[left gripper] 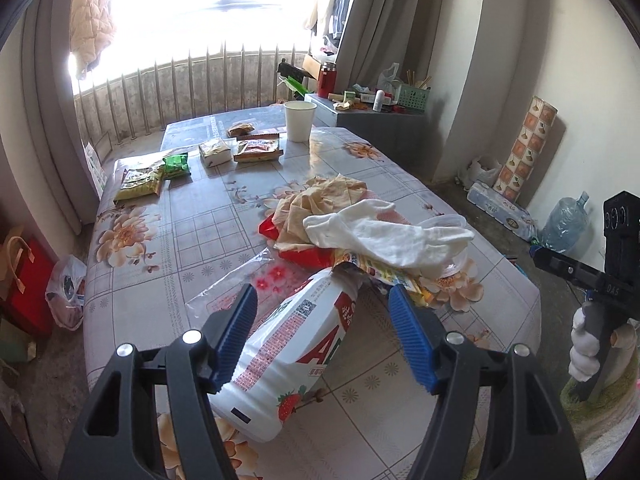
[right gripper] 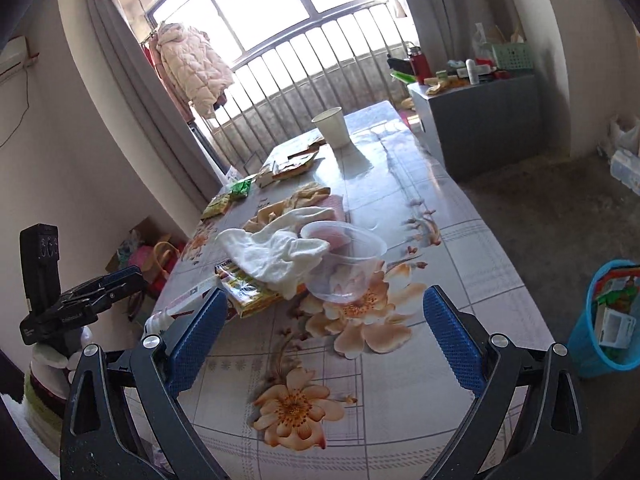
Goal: Collect trash
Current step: 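Grasp the white cloth with the right gripper while the left gripper grasps the white AD bottle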
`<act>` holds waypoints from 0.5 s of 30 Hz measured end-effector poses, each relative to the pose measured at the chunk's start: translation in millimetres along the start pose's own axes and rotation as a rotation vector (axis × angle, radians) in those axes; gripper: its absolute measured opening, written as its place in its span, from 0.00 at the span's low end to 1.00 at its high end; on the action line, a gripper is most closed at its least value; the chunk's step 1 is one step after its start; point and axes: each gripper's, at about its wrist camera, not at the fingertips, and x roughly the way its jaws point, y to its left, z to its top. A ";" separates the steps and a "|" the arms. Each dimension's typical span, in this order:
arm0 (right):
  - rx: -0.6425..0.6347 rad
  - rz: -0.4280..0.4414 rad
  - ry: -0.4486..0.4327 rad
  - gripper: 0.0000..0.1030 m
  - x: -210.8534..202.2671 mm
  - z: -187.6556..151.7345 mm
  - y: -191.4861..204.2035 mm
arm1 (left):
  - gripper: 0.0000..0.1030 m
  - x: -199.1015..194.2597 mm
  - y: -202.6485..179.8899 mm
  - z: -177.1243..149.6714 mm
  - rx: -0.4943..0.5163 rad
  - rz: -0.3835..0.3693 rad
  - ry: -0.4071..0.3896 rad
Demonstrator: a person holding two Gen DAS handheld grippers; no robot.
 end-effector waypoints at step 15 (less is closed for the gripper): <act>-0.388 0.115 0.453 0.87 148.3 81.7 81.0 | 0.65 24.7 1.5 -8.0 0.058 -0.024 0.071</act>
